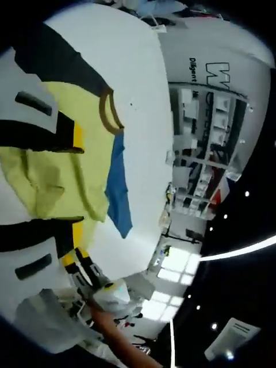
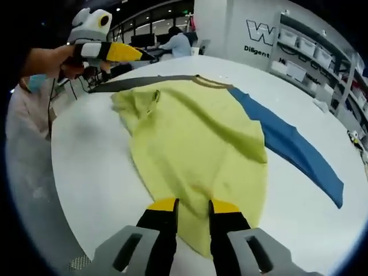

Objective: Fold the garment on the visible template until the final outline fits inside the template.

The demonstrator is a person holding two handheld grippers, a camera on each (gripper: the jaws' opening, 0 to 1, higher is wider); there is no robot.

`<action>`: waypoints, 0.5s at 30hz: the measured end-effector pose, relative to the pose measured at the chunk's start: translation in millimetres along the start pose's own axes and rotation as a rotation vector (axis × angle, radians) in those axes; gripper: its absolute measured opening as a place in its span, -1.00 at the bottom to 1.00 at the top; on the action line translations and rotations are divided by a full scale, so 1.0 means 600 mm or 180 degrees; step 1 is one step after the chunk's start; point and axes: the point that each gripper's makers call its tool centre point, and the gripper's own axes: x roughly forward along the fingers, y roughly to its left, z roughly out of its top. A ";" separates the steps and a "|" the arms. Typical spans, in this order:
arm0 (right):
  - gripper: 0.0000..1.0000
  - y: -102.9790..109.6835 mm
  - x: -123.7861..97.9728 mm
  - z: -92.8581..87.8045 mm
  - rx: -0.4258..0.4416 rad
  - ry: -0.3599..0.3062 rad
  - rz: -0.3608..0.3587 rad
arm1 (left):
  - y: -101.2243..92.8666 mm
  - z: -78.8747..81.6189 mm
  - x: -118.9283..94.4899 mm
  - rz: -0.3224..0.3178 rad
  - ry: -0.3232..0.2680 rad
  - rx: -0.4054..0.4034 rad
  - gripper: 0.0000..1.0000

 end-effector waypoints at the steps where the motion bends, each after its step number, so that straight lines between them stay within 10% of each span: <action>1: -0.74 0.001 -0.002 -0.001 0.0018 0.0011 0.0008 | 0.007 -0.009 -0.004 0.0034 0.0068 0.0039 0.04; 9: -0.66 0.011 -0.010 -0.007 0.0019 -0.0011 0.0074 | 0.016 -0.144 -0.014 -0.0010 0.1011 0.1031 -0.19; 15: -0.64 0.022 -0.018 -0.010 -0.0134 0.0011 0.0102 | 0.007 -0.149 0.018 -0.0051 0.1103 0.1567 -0.25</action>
